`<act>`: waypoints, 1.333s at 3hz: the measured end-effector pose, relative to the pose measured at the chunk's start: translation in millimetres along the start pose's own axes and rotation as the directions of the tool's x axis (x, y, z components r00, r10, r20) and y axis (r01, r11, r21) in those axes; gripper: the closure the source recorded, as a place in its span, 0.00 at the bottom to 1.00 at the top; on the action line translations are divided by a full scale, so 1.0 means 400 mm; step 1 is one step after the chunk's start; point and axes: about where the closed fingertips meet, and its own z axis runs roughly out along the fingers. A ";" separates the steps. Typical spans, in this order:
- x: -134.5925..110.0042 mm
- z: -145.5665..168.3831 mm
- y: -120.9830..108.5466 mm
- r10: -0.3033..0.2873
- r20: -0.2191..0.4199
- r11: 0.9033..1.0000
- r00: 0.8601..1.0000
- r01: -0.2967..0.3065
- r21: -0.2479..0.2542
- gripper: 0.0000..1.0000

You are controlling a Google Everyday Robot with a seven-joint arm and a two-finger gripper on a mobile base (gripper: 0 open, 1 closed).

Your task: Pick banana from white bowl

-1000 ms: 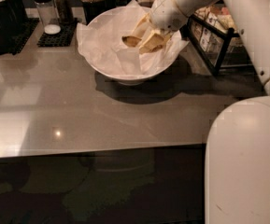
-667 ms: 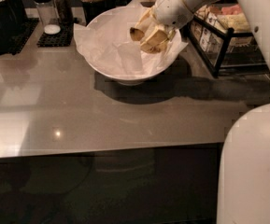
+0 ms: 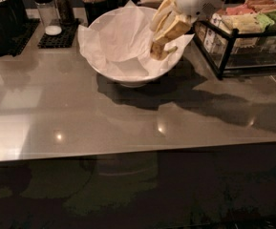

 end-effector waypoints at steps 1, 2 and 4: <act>-0.036 -0.120 0.061 0.027 -0.039 0.990 0.999 -0.022 0.137 1.00; -0.052 -0.216 0.140 0.065 -0.034 0.958 0.997 -0.053 0.282 1.00; -0.010 -0.239 0.158 0.107 -0.045 0.942 0.993 -0.087 0.323 1.00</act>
Offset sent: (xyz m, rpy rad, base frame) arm -0.1269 -0.0958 0.0644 0.1825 -0.2880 -0.3874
